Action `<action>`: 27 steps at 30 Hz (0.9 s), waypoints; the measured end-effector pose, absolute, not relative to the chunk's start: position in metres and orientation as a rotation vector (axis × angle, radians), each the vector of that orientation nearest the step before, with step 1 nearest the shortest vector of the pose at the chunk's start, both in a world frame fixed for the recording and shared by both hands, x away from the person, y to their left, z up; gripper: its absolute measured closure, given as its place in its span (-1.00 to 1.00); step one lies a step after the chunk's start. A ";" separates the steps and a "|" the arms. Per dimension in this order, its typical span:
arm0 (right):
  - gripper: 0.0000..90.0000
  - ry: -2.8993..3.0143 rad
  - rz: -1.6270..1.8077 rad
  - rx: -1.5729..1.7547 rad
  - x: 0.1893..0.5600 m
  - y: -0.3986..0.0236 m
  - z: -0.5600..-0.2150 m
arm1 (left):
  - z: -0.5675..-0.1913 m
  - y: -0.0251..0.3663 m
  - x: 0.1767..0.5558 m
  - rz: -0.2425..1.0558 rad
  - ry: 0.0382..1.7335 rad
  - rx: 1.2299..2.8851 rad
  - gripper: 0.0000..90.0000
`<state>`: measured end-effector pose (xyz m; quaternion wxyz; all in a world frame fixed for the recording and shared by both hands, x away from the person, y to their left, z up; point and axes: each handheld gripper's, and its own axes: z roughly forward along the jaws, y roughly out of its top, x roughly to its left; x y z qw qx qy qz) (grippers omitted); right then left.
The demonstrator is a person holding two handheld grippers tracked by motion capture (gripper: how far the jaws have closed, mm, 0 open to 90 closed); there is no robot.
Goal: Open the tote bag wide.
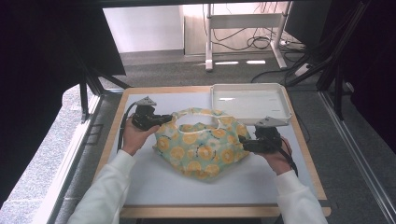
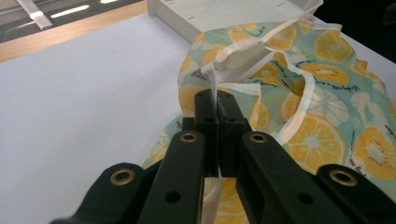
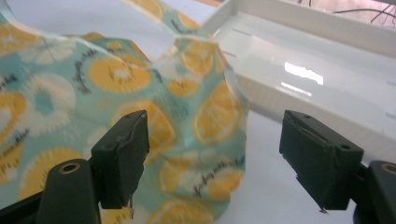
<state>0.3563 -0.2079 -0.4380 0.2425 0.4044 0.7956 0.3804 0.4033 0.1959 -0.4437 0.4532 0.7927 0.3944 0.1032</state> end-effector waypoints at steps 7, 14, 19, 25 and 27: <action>-0.46 2.220 1.036 1.091 0.382 -0.191 -0.424 | -0.446 0.193 0.404 0.250 0.975 1.960 1.00; -0.45 2.241 1.016 1.122 0.406 -0.186 -0.426 | -0.446 0.192 0.407 0.244 0.986 1.966 1.00; -0.41 2.286 0.970 1.133 0.432 -0.182 -0.432 | -0.444 0.190 0.409 0.240 0.984 1.961 1.00; -0.40 2.326 0.938 1.126 0.447 -0.175 -0.442 | -0.445 0.190 0.409 0.239 0.987 1.967 1.00; -0.40 2.333 0.915 1.119 0.452 -0.171 -0.446 | -0.445 0.191 0.409 0.239 0.990 1.966 1.00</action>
